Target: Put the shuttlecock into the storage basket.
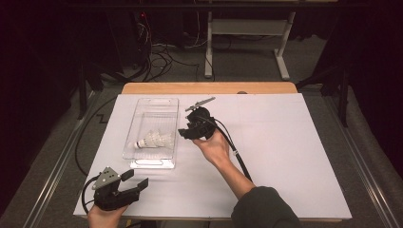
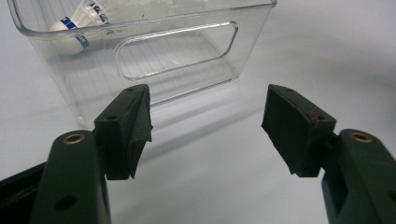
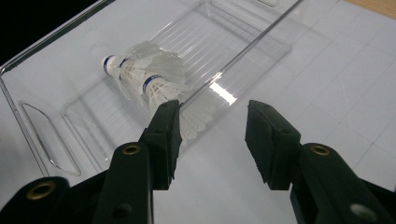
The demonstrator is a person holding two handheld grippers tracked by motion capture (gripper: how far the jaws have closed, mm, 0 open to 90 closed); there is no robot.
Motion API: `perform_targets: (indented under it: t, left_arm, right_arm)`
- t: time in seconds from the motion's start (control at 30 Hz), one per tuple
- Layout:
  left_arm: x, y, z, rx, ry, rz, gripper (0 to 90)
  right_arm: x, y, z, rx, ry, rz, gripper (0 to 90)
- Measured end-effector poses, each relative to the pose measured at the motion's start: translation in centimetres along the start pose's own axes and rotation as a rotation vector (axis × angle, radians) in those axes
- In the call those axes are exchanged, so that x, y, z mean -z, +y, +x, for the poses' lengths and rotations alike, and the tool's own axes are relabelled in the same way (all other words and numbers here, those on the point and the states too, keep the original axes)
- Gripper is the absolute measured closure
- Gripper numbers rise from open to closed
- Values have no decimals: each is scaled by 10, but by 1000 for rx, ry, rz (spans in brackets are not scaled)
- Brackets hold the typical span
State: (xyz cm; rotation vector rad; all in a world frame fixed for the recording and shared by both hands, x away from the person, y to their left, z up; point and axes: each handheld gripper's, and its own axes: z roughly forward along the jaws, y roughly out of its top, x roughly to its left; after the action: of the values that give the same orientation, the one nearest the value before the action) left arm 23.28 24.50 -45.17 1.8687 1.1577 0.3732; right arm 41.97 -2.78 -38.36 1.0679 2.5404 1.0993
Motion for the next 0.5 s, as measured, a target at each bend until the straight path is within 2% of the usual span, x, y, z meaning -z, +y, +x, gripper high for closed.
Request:
perform_targets:
  t: [0.07, 0.5]
  left_arm:
    - [0, 0, 0, 1, 0, -1, 333]
    - [0, 0, 0, 2, 0, -2, 332]
  right_arm:
    - [2, -3, -1, 1, -18, -3, 555]
    - [7, -9, -8, -11, -33, -14, 542]
